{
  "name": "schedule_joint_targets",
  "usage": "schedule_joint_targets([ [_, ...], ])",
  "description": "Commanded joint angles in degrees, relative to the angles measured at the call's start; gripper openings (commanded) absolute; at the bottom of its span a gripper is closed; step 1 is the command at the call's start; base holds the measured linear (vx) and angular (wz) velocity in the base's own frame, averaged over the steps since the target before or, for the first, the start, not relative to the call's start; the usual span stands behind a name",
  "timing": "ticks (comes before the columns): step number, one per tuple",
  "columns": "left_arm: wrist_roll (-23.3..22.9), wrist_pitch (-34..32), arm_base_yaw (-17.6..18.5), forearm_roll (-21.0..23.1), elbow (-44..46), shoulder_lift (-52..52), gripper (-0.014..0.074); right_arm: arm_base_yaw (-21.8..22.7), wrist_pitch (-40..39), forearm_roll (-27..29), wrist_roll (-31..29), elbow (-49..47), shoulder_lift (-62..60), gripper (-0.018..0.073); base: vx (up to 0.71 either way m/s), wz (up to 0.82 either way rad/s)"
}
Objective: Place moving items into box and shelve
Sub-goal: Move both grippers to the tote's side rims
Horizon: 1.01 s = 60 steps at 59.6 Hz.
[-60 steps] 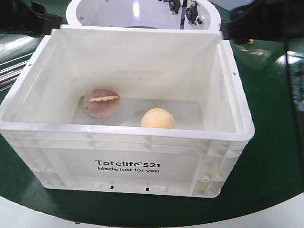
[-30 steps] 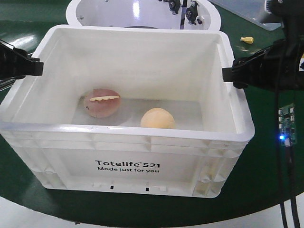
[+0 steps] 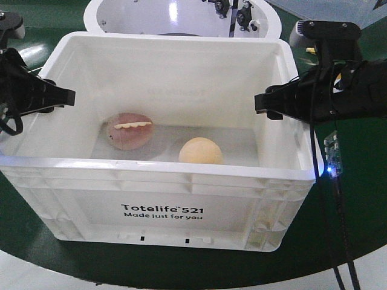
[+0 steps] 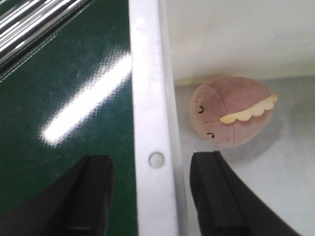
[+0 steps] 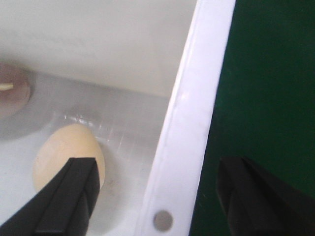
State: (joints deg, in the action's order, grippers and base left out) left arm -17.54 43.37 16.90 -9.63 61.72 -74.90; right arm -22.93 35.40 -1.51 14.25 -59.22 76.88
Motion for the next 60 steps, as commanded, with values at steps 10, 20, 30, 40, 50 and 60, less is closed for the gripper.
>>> schedule_joint_targets([
  [10, -0.44, -2.54, 0.15, 1.94, 1.16, -2.35, 0.0449, 0.16, -2.46, 0.57, -0.62, -1.44, -0.22, 0.0524, 0.0, 0.0],
  [20, -0.44, -2.45, 0.15, 2.15, 1.16, -2.35, 0.0354, 0.16, 0.26, 4.08, -0.56, -1.44, -0.22, 0.0418, 0.0, 0.0],
  [30, -0.44, -2.56, 0.15, 2.15, 1.16, -1.64, 0.0185, 0.16, 4.51, 7.58, -0.61, -1.44, -0.22, 0.0229, 0.0, 0.0],
  [40, -0.4, -2.11, 0.15, 2.22, 1.16, -1.4, -0.0001, 0.16, 6.23, 10.4, -0.61, -1.44, -0.43, 0.0008, 0.0, 0.0],
  [50, 0.82, -1.53, 0.33, 5.21, 1.32, -1.4, -0.0008, 0.16, 3.97, 10.96, -0.61, -1.44, -0.59, -0.0011, 0.0, 0.0],
  [60, 6.25, -1.48, 0.33, 11.91, 4.21, -1.4, -0.0008, 0.16, 0.79, 10.09, -0.61, -1.44, -0.59, -0.0006, 0.0, 0.0],
])
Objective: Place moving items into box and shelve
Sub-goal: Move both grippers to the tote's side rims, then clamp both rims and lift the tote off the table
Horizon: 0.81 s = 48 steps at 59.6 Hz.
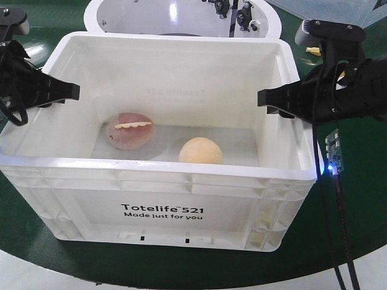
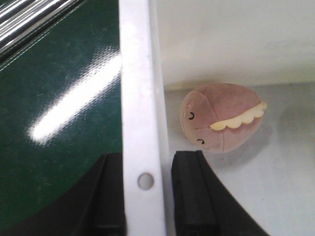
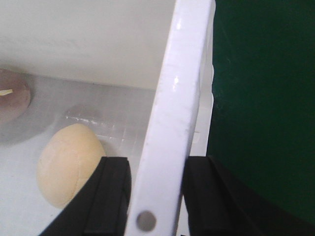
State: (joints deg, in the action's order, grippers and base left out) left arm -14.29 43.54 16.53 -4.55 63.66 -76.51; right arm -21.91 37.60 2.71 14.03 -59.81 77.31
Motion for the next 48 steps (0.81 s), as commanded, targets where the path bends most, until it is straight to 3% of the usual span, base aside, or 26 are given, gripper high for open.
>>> schedule_joint_targets([
  [1, 3.6, -1.49, 0.71, 7.29, 2.72, 0.21, -0.0008, -0.86, -1.63, 5.89, -0.39, -0.85, -1.02, -0.0006, 0.0, 0.0],
  [7, 6.7, 0.09, 0.71, 9.63, 5.93, 0.21, -0.0008, -0.86, -2.91, 4.54, -0.39, -0.98, -1.02, -0.0006, 0.0, 0.0],
  [31, 6.82, 4.54, 0.71, 11.37, 10.52, 0.41, -0.0008, -0.86, 2.39, -1.11, -0.39, -14.34, -1.02, -0.0006, 0.0, 0.0],
  [48, 8.22, 3.99, 0.71, 14.1, 10.53, 1.79, -0.0008, -0.86, 2.54, -4.14, -0.14, -16.28, -1.02, -0.0006, 0.0, 0.0],
])
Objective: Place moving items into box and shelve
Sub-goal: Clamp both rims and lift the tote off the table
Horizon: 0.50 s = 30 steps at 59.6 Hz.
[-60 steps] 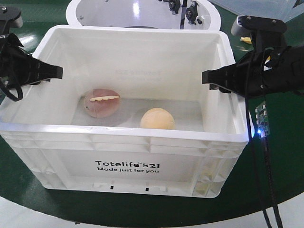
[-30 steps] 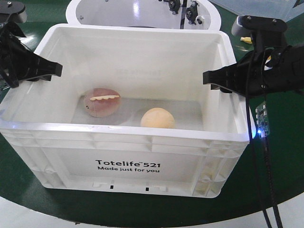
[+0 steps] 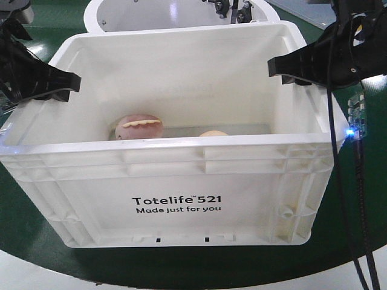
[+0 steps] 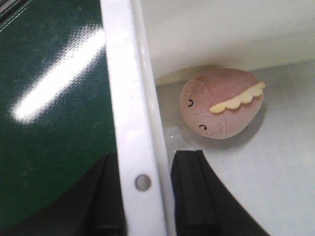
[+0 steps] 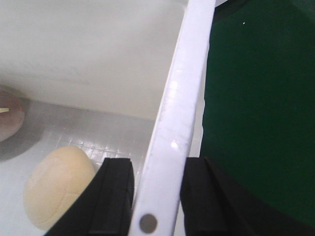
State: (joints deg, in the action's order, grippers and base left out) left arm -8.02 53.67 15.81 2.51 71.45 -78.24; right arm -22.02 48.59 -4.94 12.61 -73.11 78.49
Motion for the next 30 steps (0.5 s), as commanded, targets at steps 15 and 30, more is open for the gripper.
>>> schedule_joint_targets([
  [15, 1.95, -8.21, 1.43, 7.03, 2.74, 6.55, -0.0008, -0.76, -8.49, 3.41, 1.28, -2.99, -2.19, -0.0006, 0.0, 0.0],
  [30, 2.08, -11.09, 1.43, 7.03, 2.74, 8.7, -0.0007, -0.76, -9.8, 3.18, -1.26, -2.99, -2.19, -0.0006, 0.0, 0.0],
])
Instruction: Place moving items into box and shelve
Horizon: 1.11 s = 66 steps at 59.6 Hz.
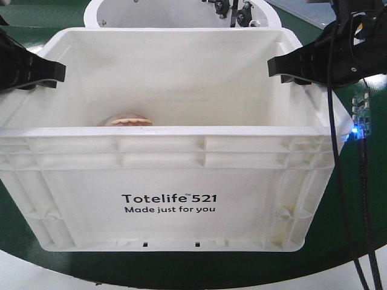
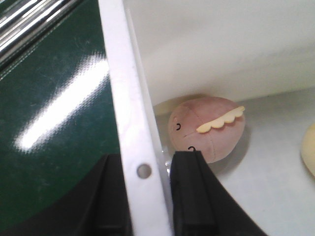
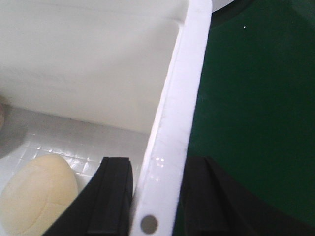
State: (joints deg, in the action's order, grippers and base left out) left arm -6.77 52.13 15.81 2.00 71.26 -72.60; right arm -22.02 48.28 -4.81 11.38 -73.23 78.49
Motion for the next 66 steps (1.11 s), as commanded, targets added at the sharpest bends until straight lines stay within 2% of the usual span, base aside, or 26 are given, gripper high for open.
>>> schedule_joint_targets([
  [1, 0.82, -9.74, 1.43, 7.54, 2.93, 3.15, -0.0007, -0.76, -9.61, 3.05, -0.32, -2.86, -2.19, -0.0006, 0.0, 0.0],
  [24, 0.82, -12.68, 1.43, 7.54, 3.26, 4.72, -0.0006, -0.76, -11.86, 3.05, -0.31, -2.86, -5.64, -0.0006, 0.0, 0.0],
  [48, 0.82, -9.28, 1.43, 7.59, 9.63, 4.72, -0.0006, -0.76, -11.42, 1.43, -0.31, -2.86, -9.46, -0.0006, 0.0, 0.0],
  [66, 0.82, -7.94, 1.43, 7.98, 9.8, 4.66, -0.0006, -0.76, -11.78, 1.35, -0.31, -2.86, -9.46, -0.0006, 0.0, 0.0],
])
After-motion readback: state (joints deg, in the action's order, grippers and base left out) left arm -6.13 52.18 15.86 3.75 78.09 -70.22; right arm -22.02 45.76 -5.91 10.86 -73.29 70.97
